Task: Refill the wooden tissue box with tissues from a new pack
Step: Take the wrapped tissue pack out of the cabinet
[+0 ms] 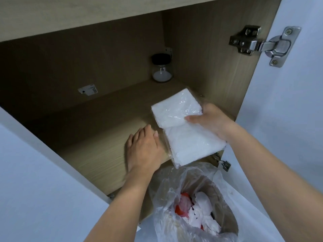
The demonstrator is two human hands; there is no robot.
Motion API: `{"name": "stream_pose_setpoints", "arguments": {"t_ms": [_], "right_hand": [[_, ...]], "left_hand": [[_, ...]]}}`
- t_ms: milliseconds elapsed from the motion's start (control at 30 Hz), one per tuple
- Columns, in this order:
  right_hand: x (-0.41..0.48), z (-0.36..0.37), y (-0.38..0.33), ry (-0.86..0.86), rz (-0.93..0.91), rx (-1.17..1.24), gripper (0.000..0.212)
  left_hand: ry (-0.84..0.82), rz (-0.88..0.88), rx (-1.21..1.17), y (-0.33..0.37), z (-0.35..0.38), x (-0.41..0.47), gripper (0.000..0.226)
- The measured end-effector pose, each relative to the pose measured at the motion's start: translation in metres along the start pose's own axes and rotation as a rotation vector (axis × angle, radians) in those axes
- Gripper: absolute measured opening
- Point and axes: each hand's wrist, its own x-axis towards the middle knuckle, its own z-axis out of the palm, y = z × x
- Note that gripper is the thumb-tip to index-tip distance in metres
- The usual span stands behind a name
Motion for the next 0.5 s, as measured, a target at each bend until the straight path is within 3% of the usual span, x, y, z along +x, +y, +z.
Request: {"name": "stream_pose_setpoints", "arguments": {"t_ms": [167,333,400,500], "right_hand": [[-0.027,0.005,0.008,0.131,0.001,0.28,0.04],[-0.069,-0.001,0.005,0.082,-0.036,0.471,0.036],[-0.085,-0.004,-0.003,0.065,-0.01,0.515,0.038],[-0.109,-0.009,-0.021,0.072,0.032,0.57,0.033]], "left_hand": [[-0.054,-0.116,-0.171,0.005,-0.009,-0.002,0.069],[-0.299,-0.428,-1.198,0.008,-0.035,-0.008,0.111],[-0.415,-0.48,-1.415,0.021,-0.049,-0.014,0.102],[-0.496,-0.505,-1.559,0.047,-0.074,-0.028,0.062]]}}
